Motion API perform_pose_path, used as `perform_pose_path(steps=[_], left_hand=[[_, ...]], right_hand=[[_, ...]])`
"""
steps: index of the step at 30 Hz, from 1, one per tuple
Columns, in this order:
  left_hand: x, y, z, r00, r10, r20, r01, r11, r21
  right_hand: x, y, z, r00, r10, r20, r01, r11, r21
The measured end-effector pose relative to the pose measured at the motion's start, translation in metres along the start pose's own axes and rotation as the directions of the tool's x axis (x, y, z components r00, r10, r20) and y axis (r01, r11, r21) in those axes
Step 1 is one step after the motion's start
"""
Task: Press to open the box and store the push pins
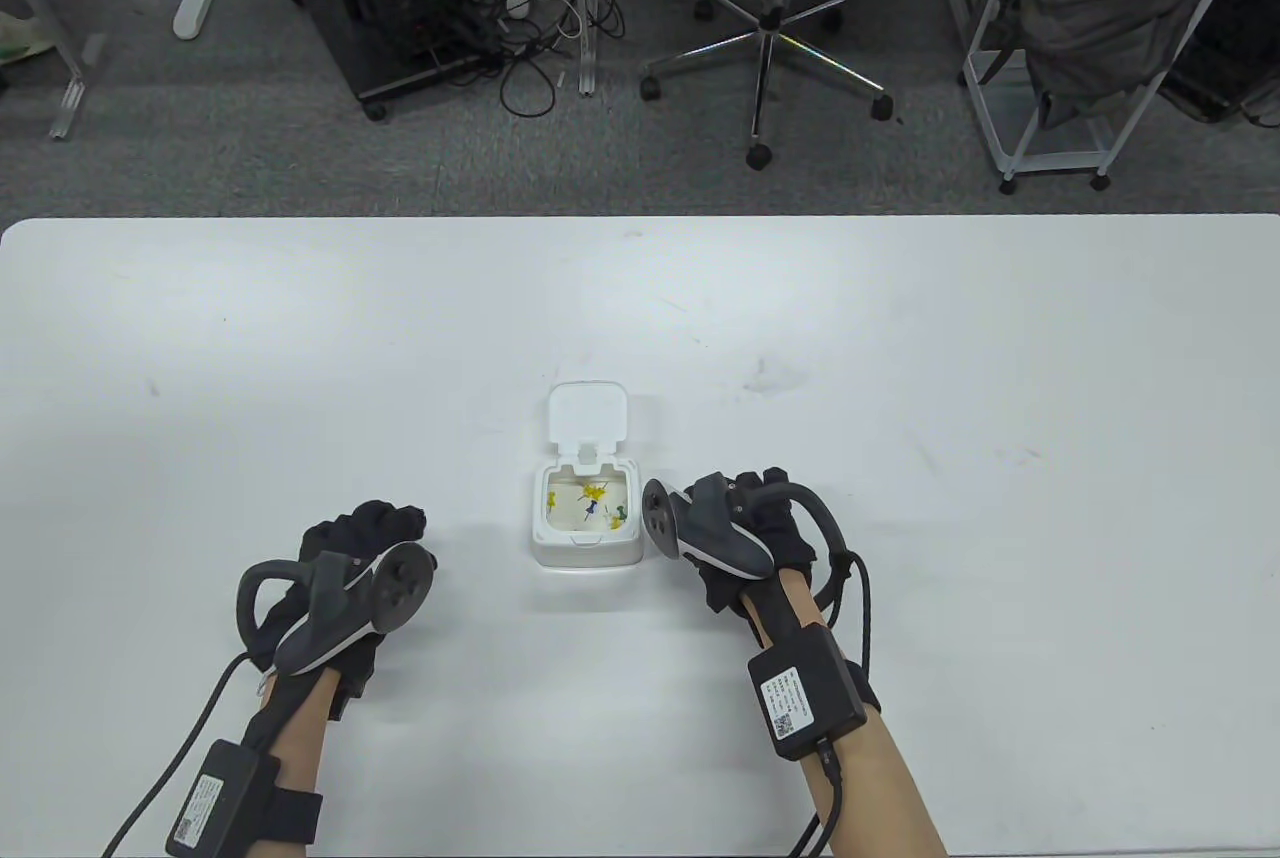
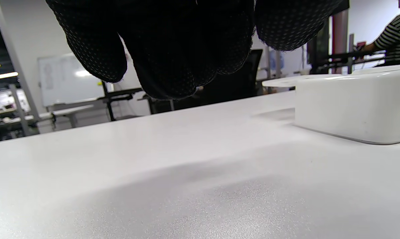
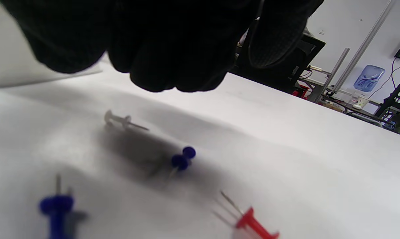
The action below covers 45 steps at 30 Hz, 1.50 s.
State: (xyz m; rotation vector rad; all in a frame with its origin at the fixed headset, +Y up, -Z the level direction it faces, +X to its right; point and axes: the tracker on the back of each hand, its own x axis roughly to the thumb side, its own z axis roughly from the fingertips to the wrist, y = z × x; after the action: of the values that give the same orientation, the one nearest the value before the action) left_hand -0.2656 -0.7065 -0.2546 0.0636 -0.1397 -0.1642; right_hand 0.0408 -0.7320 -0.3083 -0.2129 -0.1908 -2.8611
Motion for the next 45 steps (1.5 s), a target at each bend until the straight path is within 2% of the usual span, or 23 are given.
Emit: perform_pose_path(steps=[10, 16, 28, 37, 45], left_hand=[[-0.002, 0.000, 0.001, 1.000, 0.005, -0.004, -0.005, 1.000, 0.007], [-0.002, 0.000, 0.001, 1.000, 0.005, -0.006, -0.005, 1.000, 0.005], [-0.003, 0.000, 0.001, 1.000, 0.002, -0.007, -0.002, 1.000, 0.006], [-0.004, 0.000, 0.001, 1.000, 0.002, -0.008, -0.002, 1.000, 0.004], [-0.004, 0.001, 0.000, 1.000, 0.003, -0.009, -0.003, 1.000, 0.006]], right_hand=[[0.003, 0.016, -0.005, 0.999, 0.038, -0.020, -0.037, 0.999, 0.039], [0.010, 0.019, -0.010, 0.994, 0.103, -0.021, -0.103, 0.995, 0.001], [0.017, 0.025, -0.018, 0.990, 0.137, -0.013, -0.137, 0.989, -0.047], [0.017, 0.024, -0.017, 0.989, 0.145, -0.007, -0.145, 0.987, -0.067], [0.015, 0.020, -0.020, 0.993, 0.117, -0.009, -0.117, 0.992, -0.035]])
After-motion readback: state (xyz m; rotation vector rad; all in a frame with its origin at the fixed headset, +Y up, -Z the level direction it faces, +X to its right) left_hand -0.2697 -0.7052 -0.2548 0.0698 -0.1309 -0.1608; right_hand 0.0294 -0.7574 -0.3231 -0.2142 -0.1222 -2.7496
